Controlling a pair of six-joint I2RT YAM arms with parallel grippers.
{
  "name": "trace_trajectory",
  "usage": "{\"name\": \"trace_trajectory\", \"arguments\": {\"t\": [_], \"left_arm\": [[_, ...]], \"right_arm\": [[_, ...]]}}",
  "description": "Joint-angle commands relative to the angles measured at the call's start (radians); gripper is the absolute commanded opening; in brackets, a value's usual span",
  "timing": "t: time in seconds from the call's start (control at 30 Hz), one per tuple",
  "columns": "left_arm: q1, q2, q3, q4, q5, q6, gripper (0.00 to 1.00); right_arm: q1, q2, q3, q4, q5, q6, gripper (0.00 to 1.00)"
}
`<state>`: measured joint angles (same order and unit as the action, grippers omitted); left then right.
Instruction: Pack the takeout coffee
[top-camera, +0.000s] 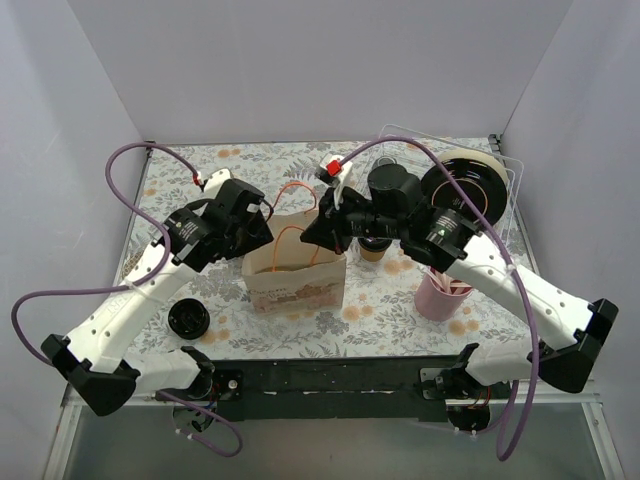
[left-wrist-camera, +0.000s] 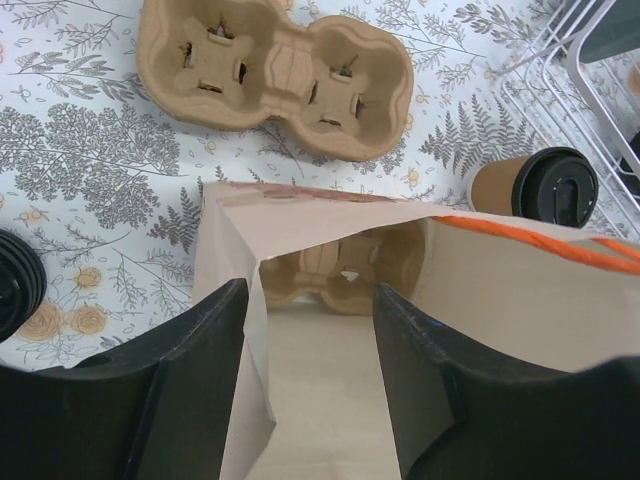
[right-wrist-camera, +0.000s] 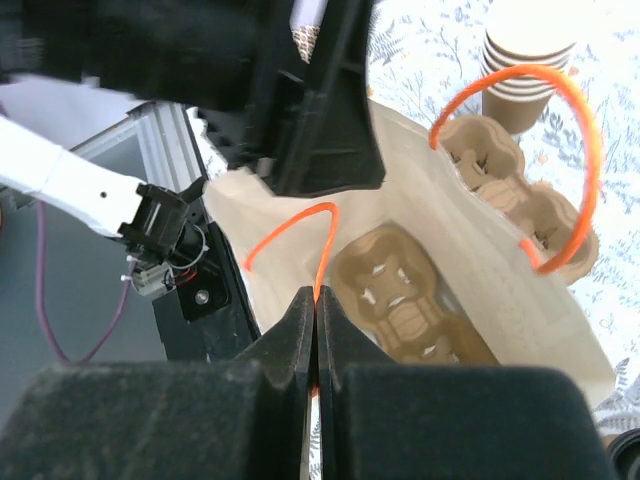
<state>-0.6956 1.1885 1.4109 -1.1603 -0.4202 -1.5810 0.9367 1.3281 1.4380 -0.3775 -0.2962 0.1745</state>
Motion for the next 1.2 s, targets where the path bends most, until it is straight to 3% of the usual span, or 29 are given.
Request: {"name": "trace_trajectory", "arguments": {"t": [0.0, 0.17, 0.4, 0.6, 0.97, 1.0, 1.17], "left_arm": [[0.028, 0.019, 0.052, -0.033, 0.021, 0.033, 0.5], [0.033, 0.034, 0.077, -0.041, 0.063, 0.049, 0.43], [0.033, 0.037, 0.148, -0.059, 0.196, 0.098, 0.44], [0.033, 0.098, 0.21, -0.217, 0.238, 0.041, 0.46], [0.033, 0.034, 0.109, -0.222, 0.281, 0.003, 0.48], [0.033, 0.037, 0.105, -0.223, 0.278, 0.007, 0.47], [0.033, 0.059, 0.112, -0.222, 0.252, 0.045, 0.21]], "right_arm": [[0.007, -0.067, -0.008, 0.081, -0.035, -0.066, 0.01], [0.007, -0.084, -0.024, 0.084, -0.021, -0.055, 0.01], [0.007, -0.083, -0.03, 0.095, 0.002, -0.043, 0.01], [0.007, -0.104, -0.057, 0.111, 0.019, -0.043, 0.01], [0.007, -0.121, -0.088, 0.123, 0.026, -0.036, 0.01], [0.008, -0.125, -0.09, 0.123, 0.025, -0.036, 0.01], [0.007, -0.138, -0.114, 0.13, 0.026, -0.041, 0.01]]}}
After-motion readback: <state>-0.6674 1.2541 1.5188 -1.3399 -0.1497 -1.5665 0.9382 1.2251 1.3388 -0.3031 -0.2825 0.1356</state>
